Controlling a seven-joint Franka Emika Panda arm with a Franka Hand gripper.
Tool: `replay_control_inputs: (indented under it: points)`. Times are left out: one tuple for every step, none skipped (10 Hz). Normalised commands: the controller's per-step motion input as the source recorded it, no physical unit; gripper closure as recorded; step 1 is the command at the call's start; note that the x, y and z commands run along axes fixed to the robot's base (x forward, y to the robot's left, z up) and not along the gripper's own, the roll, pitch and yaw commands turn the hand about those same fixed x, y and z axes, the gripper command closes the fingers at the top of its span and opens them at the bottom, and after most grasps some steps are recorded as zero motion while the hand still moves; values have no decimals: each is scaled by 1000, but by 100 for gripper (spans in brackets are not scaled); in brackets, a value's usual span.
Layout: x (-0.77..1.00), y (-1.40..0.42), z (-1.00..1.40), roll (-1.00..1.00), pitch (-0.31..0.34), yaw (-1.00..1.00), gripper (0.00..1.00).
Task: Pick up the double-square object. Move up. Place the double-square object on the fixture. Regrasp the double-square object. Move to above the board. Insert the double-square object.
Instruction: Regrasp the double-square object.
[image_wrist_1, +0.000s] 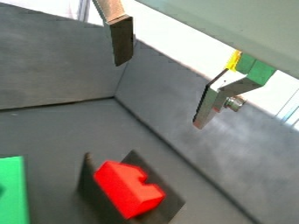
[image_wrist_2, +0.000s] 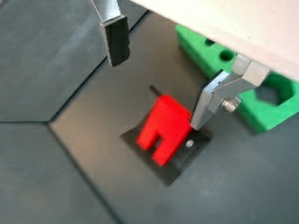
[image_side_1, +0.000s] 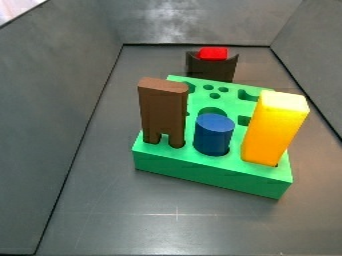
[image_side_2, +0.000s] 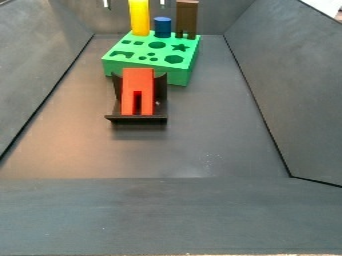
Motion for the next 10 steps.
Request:
replay_control_inputs:
  points:
    - [92, -33, -20, 1000, 103, 71, 0]
    - [99, -36, -18, 1000, 127, 86, 0]
    - [102, -37, -19, 1000, 160, 121, 0]
    - [101, -40, -20, 892, 165, 145, 0]
    - [103, -42, -22, 705, 147, 161, 0]
    - [103, -44, -22, 523, 127, 176, 0]
    - [102, -37, -14, 298, 99, 187, 0]
    - [94, -29, -10, 230, 81, 188, 0]
    - [34, 73, -1000, 154, 84, 174, 0]
    - [35, 73, -1000, 150, 73, 172, 0]
